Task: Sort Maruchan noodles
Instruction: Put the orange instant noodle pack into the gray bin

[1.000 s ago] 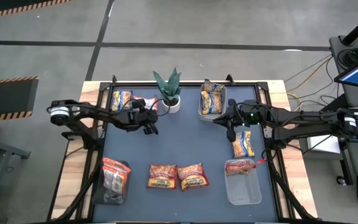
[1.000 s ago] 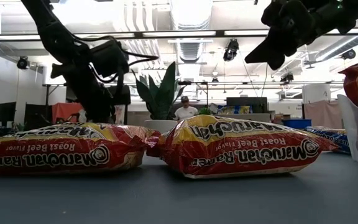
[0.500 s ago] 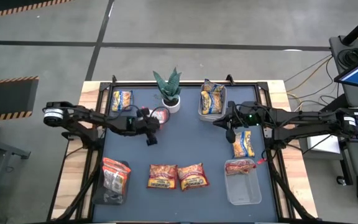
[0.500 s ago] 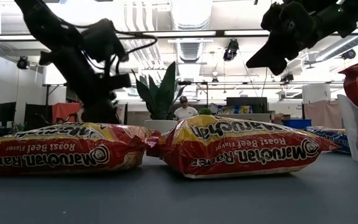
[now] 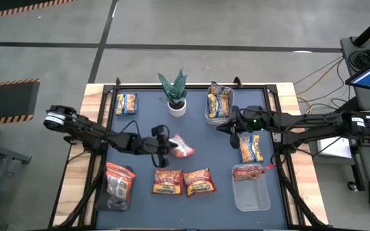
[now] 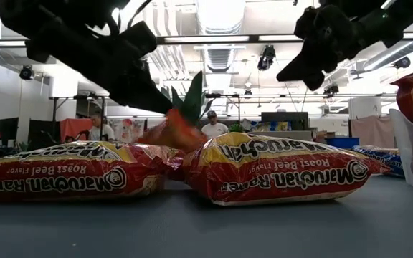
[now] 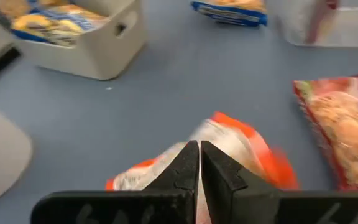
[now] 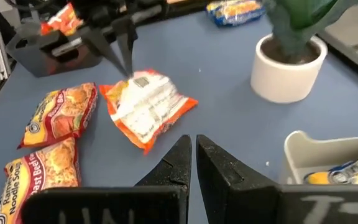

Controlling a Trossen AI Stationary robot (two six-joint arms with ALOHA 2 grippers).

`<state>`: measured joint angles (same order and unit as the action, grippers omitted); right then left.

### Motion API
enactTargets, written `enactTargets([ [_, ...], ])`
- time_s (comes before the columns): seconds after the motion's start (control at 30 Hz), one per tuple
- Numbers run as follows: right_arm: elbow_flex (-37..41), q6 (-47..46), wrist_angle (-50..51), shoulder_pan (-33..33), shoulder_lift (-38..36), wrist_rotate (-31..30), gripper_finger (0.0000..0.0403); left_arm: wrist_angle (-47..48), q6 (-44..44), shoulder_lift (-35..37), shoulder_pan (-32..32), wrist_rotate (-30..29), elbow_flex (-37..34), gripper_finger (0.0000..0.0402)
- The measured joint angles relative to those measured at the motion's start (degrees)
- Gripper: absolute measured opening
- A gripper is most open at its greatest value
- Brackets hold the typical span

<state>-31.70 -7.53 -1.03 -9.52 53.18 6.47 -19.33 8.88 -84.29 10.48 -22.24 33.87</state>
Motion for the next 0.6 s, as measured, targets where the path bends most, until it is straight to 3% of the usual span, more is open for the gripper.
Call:
enactTargets([
  [0.17, 0.0, 0.0, -2.8, 1.8, 4.5, 0.0, 0.0013, -0.2, 0.3, 0.0, -0.5, -10.8, 0.0, 0.0001],
  [0.23, -0.1, 0.0, -5.3, 2.4, 6.6, 0.0, 0.0013, -0.2, -1.2, 0.0, -1.0, -11.8, 0.0, 0.0],
  [0.4, -1.9, -0.2, -8.0, 4.2, 11.4, 0.0, 0.0013, 0.4, -5.6, 0.4, -0.7, -4.2, 0.0, 0.0],
  [0.6, -6.6, -5.6, -7.8, 5.0, 17.2, 0.0, 0.0013, 5.2, -0.2, 1.0, 0.7, 3.4, 0.0, 0.0],
])
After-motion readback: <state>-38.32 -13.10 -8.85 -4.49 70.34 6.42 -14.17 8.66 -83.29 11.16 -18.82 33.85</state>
